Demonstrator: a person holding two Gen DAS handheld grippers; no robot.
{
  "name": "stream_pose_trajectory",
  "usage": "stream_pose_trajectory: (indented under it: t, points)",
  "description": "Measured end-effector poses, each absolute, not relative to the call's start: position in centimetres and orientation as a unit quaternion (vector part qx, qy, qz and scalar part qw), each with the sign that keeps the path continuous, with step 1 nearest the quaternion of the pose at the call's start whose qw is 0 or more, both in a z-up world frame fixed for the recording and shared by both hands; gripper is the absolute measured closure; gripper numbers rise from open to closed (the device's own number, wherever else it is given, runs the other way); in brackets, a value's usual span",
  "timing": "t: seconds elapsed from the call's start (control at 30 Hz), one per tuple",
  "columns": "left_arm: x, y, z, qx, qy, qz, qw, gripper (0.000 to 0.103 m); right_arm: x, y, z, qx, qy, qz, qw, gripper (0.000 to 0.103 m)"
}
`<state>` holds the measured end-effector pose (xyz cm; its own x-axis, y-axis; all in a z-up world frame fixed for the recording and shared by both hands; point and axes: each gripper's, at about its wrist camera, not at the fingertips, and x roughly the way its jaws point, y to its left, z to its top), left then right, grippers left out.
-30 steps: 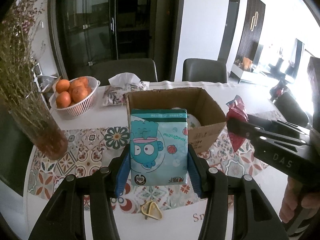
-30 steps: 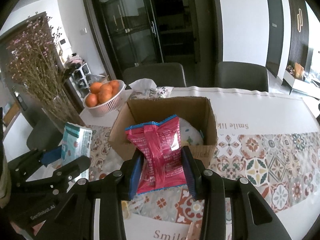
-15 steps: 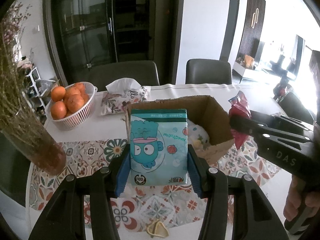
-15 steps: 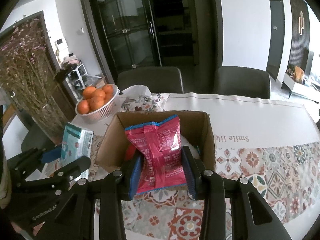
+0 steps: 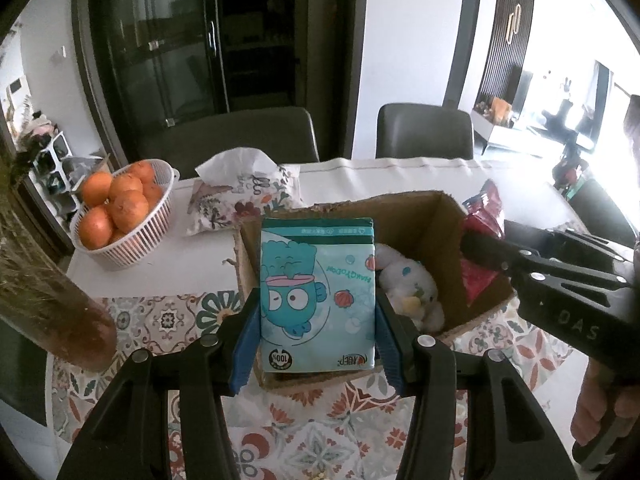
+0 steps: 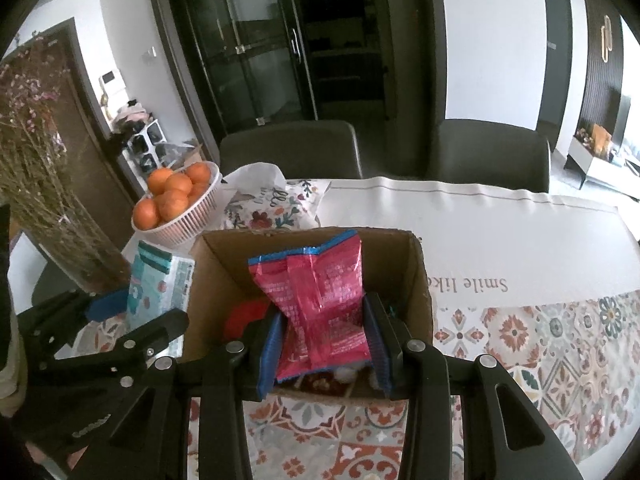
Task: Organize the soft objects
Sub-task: 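Lower the wrapper and tissue pack into the box and open both tools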
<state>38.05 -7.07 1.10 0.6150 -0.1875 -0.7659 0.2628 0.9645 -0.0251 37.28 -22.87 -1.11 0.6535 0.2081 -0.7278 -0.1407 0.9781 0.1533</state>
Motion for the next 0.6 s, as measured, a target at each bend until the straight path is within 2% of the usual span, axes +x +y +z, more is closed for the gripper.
stream_pose_trajectory:
  t: [0.1, 0.17, 0.2, 0.6]
  points:
    - [38.6, -7.3, 0.5, 0.051, 0.429, -0.124, 0.893, 0.051, 37.9, -22.9, -1.6, 0.042, 0.410, 0.096, 0.906, 0.059]
    - [39.0, -7.4, 0.1, 0.052, 0.434, -0.125, 0.891, 0.041, 38.3, -23.0, -1.9, 0.042, 0.417, 0.097, 0.903, 0.048]
    - [39.1, -7.4, 0.1, 0.052, 0.434, -0.125, 0.890, 0.040, 38.4, -23.0, -2.0, 0.043, 0.416, 0.096, 0.903, 0.041]
    - [37.3, -7.1, 1.0, 0.054, 0.425, -0.114, 0.896, 0.038, 36.8, -23.6, -1.2, 0.042, 0.412, 0.066, 0.908, 0.040]
